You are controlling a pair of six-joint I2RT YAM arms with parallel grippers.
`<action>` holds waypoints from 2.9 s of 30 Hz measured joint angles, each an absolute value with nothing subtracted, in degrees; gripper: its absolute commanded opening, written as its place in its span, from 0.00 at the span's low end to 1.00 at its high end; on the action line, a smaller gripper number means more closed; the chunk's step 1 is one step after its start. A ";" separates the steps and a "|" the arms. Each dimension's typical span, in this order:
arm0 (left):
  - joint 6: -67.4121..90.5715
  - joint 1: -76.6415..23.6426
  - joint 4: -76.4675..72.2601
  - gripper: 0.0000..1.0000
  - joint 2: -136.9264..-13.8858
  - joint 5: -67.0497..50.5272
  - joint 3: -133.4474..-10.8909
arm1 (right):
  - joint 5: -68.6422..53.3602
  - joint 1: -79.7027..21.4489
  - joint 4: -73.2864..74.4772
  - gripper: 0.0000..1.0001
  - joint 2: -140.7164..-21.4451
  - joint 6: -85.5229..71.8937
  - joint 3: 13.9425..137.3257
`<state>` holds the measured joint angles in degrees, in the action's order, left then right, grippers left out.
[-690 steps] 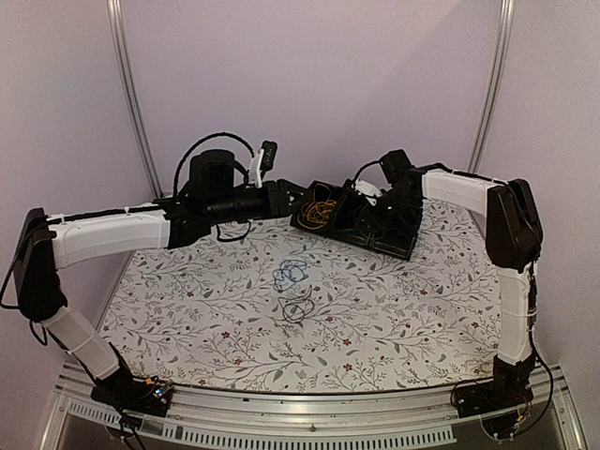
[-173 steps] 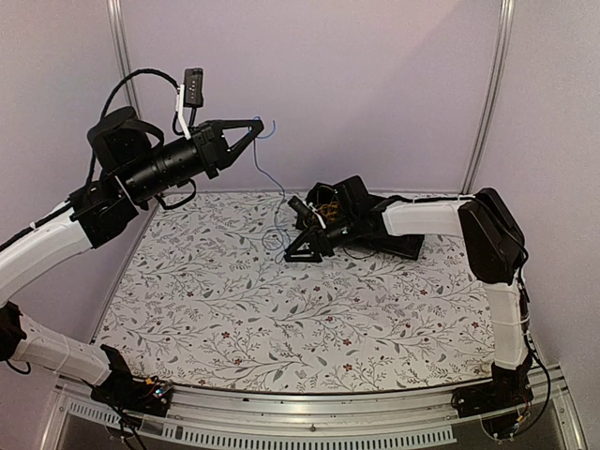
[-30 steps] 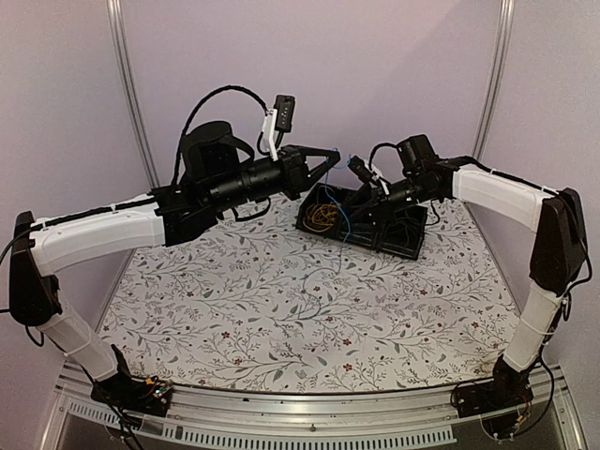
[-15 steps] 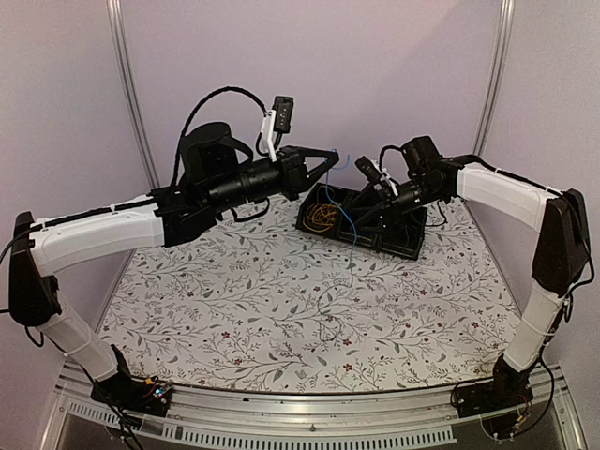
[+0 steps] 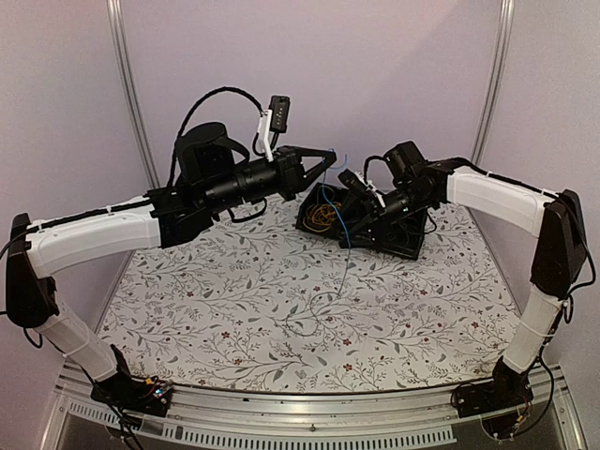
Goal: Untangle the cables
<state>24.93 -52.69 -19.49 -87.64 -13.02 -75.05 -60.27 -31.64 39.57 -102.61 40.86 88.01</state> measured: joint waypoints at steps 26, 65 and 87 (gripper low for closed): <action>25.15 -52.58 -19.86 0.00 -86.70 -12.56 -74.08 | -56.97 -32.60 39.64 0.00 -102.00 39.81 86.70; 25.82 -52.03 -16.75 0.49 -76.44 -2.98 -60.51 | -30.61 -15.46 36.10 0.03 -136.14 50.63 123.28; 27.77 -51.40 -17.43 0.48 -76.47 -2.87 -57.87 | -15.07 -19.14 36.93 0.73 -132.09 61.01 111.11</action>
